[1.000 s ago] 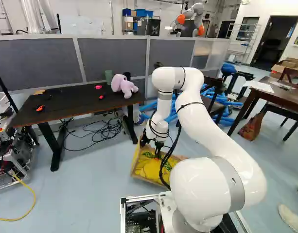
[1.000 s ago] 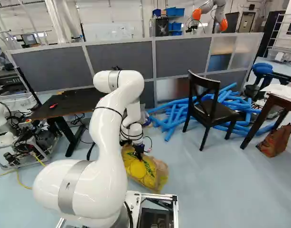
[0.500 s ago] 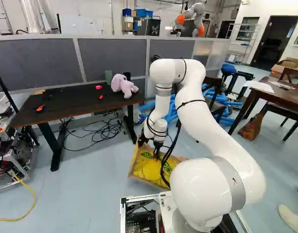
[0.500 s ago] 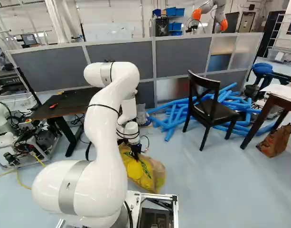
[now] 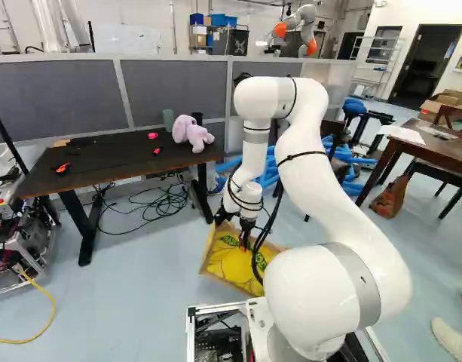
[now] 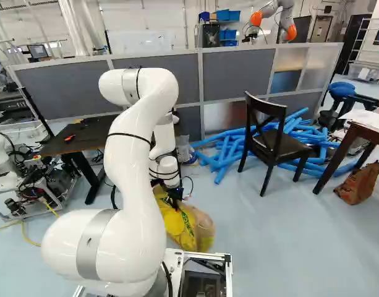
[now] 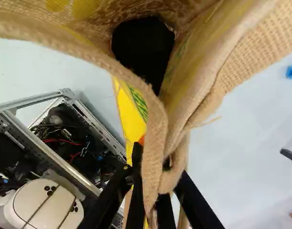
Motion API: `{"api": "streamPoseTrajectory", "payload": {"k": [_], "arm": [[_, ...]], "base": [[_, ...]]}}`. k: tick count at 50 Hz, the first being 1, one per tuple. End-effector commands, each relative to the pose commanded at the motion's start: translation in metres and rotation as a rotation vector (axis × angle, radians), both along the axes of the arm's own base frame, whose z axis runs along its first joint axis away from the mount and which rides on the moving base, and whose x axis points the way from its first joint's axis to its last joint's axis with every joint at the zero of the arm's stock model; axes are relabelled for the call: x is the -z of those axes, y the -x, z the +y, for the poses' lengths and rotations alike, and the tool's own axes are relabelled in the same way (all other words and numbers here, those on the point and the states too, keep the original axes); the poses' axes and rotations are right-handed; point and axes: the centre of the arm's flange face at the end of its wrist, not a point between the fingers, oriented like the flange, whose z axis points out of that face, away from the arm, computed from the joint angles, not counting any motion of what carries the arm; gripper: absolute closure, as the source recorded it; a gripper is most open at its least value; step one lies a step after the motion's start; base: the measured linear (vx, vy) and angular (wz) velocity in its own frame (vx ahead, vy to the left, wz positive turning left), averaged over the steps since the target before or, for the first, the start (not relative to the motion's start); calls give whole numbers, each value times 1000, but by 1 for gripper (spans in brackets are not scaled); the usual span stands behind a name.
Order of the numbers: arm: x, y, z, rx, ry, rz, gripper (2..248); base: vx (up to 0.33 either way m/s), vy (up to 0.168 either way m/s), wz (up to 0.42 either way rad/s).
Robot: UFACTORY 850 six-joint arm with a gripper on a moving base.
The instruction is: Pick up the bag on the ground and place it on the table
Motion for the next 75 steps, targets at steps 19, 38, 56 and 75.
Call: {"api": "streamPoseTrajectory", "payload": {"k": [19,38,56,75], "arm": [[-29,7,-1,24,1,-27,229],[-58,14,-1,25,1,-35,229],[-85,21,-2,26,3,-23,229],[-114,29,-3,27,4,-20,229]], "base": [[0,0,0],[0,0,0],[0,0,0],[0,0,0]]}}
